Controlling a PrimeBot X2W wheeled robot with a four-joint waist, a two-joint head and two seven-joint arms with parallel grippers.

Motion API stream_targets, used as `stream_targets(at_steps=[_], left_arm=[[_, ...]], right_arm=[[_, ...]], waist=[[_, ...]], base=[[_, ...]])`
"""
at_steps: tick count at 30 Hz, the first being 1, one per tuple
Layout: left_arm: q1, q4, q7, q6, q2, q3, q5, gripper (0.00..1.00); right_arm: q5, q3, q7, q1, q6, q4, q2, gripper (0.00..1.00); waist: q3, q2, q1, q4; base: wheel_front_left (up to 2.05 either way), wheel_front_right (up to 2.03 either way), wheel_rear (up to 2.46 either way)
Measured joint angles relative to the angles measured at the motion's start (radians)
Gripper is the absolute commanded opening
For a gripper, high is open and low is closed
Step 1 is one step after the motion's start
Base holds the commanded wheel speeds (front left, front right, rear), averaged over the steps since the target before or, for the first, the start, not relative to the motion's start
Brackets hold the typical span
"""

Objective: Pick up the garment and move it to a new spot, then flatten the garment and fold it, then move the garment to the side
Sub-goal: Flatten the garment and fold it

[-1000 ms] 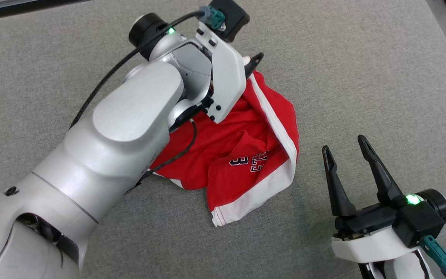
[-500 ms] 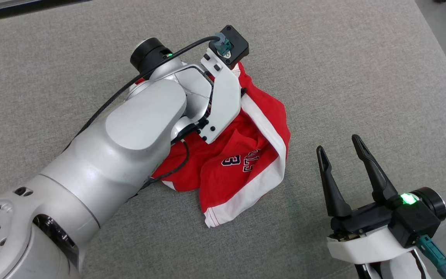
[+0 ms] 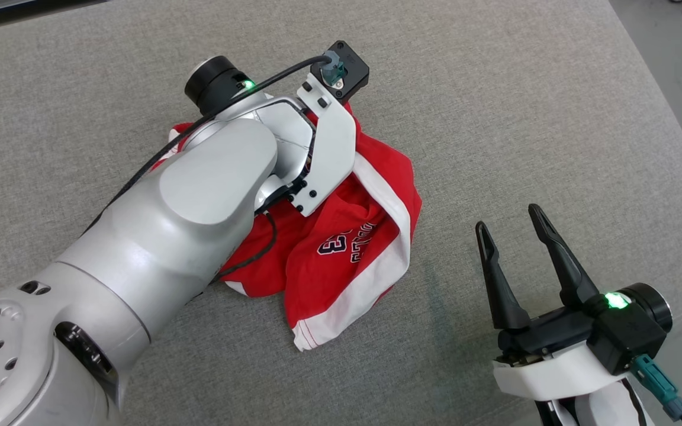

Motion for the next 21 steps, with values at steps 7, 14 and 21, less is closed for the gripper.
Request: stream_targets(at_steps=[7, 14, 21], left_arm=[[0.013, -0.029, -0.094, 0.0, 0.016, -0.003, 0.025, 0.0], [0.048, -0.047, -0.157, 0.0, 0.027, -0.004, 0.031, 0.0], [0.033, 0.076, -0.234, 0.011, 0.0, 0.016, 0.035, 1.0]], right_arm=[[0.02, -0.013, 0.0, 0.0, 0.0, -0.001, 0.001, 1.0], [0.029, -0.011, 0.0, 0.004, 0.0, 0.004, 0.002, 1.0], [0.029, 0.006, 0.0, 0.012, 0.0, 0.007, 0.002, 1.0]], waist=[[-0.023, 0.0, 0.0, 0.003], [-0.086, 0.0, 0.0, 0.017], [-0.099, 0.0, 0.0, 0.011]], base=[[0.0, 0.0, 0.0], [0.0, 0.0, 0.0], [0.0, 0.0, 0.0]])
